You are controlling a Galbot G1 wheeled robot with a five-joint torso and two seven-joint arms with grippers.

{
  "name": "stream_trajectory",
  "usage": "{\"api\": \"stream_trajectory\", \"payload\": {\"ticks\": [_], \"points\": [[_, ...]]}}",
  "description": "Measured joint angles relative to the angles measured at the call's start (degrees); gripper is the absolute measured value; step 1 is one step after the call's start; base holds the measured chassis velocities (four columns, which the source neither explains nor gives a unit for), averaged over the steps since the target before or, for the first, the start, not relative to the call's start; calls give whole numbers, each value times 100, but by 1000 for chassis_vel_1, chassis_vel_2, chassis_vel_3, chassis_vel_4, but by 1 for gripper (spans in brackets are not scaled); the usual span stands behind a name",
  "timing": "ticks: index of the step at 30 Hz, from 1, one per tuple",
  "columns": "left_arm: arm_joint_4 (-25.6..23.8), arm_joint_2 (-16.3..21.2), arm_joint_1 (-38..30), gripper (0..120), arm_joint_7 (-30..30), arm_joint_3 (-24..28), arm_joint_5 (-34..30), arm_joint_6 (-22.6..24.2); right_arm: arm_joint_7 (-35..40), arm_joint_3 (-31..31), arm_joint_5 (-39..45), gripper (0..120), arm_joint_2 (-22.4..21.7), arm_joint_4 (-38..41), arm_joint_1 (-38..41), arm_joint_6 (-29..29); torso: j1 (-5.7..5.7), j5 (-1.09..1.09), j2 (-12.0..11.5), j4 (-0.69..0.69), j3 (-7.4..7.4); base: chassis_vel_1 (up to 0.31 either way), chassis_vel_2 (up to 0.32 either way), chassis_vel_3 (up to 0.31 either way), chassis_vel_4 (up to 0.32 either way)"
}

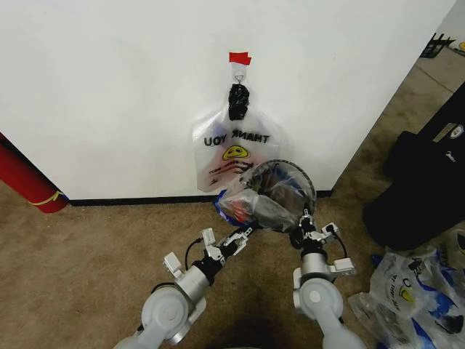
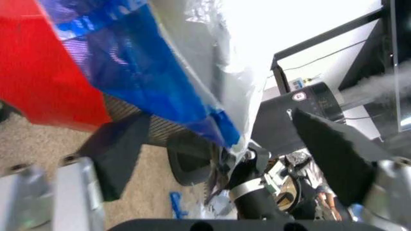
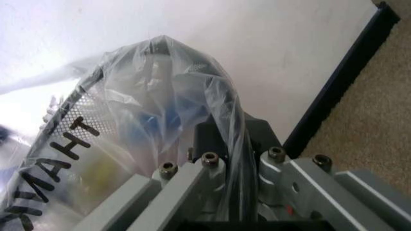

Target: Pick up the garbage bag from the wall and place it over the trash bin.

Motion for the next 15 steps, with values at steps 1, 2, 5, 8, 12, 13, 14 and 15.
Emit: {"api": "stream_trajectory", "payload": {"ticks": [1, 2, 5, 8, 12, 13, 14, 15], "points": [[3, -19, -9, 97, 9, 9, 5, -3, -3, -6, 0, 0, -2, -1, -4, 0, 0, 0, 0, 0, 0, 0, 0, 0, 0], [4, -42, -22, 98, 27, 21, 11, -6, -7, -13, -2, 0, -5, -5, -10, 0, 0, 0, 0, 0, 0, 0, 0, 0, 0], [6, -71, -32, 98, 51, 40, 44, -8, -14, -22, -6, 0, -7, -11, -18, 1, 0, 0, 0, 0, 0, 0, 0, 0, 0], [27, -96, -32, 90, 71, 74, 169, -17, -21, -35, -13, 0, -7, -9, -24, 1, 0, 0, 0, 0, 0, 0, 0, 0, 0], [83, -129, -16, 75, 37, 138, 502, -69, -32, -55, -27, 0, -5, 31, -27, 1, 0, 0, 0, 0, 0, 0, 0, 0, 0], [83, -129, -16, 75, 37, 138, 502, -69, -32, -55, -27, 0, -5, 31, -27, 1, 0, 0, 0, 0, 0, 0, 0, 0, 0], [90, -130, -12, 71, 24, 144, 534, -80, -38, -59, -34, 0, -4, 46, -31, 1, 0, 0, 0, 0, 0, 0, 0, 0, 0], [95, -131, -8, 69, 3, 148, 556, -90, -47, -64, -44, 0, -5, 61, -38, 1, 0, 0, 0, 0, 0, 0, 0, 0, 0]]}}
